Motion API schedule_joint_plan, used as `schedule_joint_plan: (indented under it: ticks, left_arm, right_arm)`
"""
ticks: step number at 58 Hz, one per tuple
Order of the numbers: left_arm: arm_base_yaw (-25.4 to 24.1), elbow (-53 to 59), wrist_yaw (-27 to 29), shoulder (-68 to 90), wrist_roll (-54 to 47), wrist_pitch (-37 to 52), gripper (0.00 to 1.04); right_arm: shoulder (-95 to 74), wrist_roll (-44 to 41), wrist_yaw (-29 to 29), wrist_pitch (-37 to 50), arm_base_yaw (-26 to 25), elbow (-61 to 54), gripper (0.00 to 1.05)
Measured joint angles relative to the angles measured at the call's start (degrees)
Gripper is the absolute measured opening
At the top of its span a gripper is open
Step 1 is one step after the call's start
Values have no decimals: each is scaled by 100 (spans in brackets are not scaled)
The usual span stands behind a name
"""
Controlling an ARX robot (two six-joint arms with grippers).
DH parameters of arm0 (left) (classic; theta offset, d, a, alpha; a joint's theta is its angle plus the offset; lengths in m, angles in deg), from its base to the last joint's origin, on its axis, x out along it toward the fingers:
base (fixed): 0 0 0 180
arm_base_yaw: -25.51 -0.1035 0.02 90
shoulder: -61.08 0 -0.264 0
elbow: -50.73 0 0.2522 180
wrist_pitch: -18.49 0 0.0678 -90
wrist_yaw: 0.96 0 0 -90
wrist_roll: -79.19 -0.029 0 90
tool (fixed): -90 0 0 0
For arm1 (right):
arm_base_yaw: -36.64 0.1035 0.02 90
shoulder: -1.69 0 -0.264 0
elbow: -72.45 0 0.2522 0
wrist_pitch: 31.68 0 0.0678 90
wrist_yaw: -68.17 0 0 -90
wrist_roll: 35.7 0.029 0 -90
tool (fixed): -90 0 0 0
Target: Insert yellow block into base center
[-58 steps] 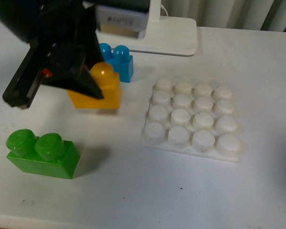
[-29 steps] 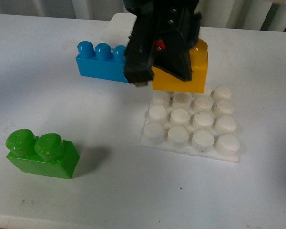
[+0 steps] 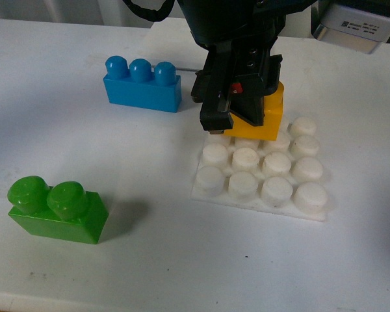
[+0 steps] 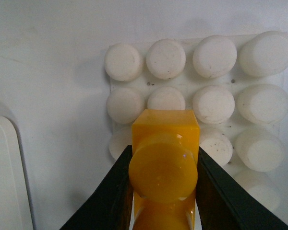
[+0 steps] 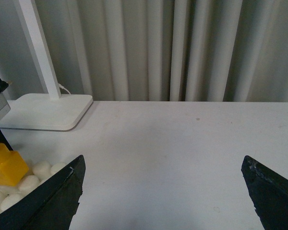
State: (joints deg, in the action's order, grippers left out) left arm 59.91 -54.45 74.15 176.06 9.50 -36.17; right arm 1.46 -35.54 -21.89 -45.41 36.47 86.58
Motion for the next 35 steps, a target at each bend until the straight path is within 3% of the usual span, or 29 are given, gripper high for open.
schedule_joint_plan:
  ticks: [35]
  left_arm:
    - [48, -55, -31, 170, 81, 155, 31]
  right_arm:
    - [0, 0, 0, 0, 0, 0, 96]
